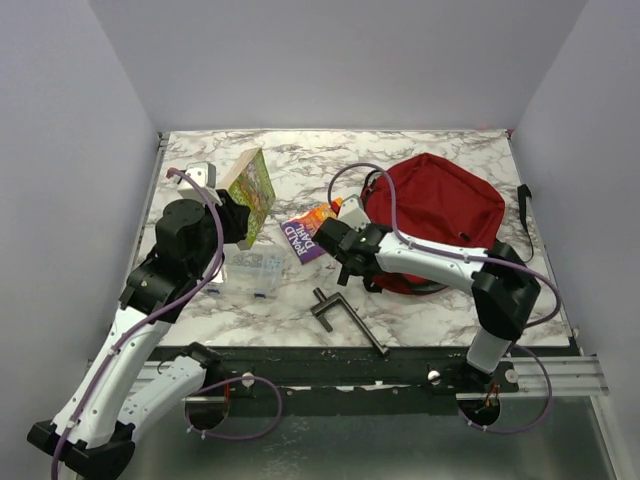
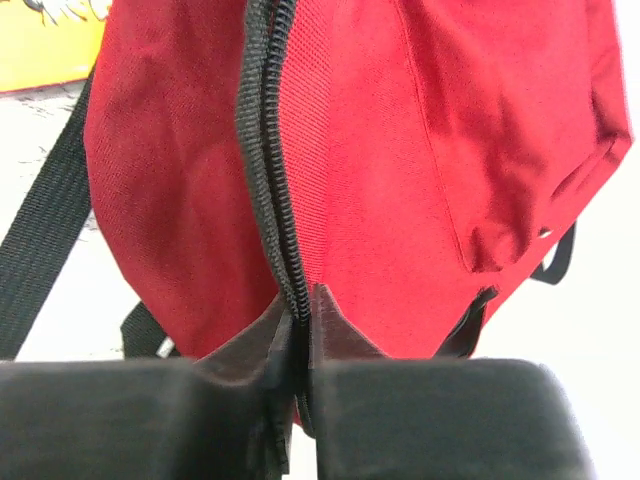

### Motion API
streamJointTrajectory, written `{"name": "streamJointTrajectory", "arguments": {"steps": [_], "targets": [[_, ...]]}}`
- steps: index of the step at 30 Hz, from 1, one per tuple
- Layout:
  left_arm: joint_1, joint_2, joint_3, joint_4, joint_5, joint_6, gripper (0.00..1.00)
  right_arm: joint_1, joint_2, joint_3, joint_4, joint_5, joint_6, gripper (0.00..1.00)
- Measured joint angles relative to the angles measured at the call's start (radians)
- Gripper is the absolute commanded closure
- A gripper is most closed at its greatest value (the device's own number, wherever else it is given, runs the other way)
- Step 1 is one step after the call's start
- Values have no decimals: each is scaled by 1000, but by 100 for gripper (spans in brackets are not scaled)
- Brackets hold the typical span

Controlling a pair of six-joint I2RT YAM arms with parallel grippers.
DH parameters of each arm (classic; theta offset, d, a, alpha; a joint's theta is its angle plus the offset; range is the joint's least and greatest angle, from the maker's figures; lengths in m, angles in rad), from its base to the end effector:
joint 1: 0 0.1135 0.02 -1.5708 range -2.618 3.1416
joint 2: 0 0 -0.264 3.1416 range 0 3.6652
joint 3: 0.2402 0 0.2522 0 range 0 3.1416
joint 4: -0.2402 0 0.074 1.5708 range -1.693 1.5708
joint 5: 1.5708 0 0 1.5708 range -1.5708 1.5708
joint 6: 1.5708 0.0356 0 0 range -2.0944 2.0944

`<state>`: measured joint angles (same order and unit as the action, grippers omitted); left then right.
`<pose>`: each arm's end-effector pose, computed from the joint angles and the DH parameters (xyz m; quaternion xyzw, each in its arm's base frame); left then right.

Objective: Pack the student bag
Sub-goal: Place the book in the student bag.

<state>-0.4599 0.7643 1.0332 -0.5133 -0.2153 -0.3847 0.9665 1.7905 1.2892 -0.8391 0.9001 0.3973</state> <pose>0.1424 -0.0621 0.3928 -0.0366 0.7854 -0.1736 0.5930 0.2179 0.2665 0.2125 -0.2031 0.8725 -0.2703 0.3527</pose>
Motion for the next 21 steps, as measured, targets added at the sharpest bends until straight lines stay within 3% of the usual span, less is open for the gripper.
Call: {"name": "streamJointTrajectory", "arguments": {"steps": [4,9,15,18,21], "targets": [[15,24,-15,3,30,-20,100,-32,-98,-10,52,-27,-30,99],[31,90,-30,18,114,-98,100,-160,-220,-31,119,-156,-58,99],[59,266,-145,258,475,-377,100,-322,-402,-63,218,-404,-72,100],[11,413,-216,410,630,-562,100,-340,-454,-65,251,-470,-76,99],[-61,500,-263,518,687,-701,100,-346,-467,-64,273,-511,-76,99]]}}
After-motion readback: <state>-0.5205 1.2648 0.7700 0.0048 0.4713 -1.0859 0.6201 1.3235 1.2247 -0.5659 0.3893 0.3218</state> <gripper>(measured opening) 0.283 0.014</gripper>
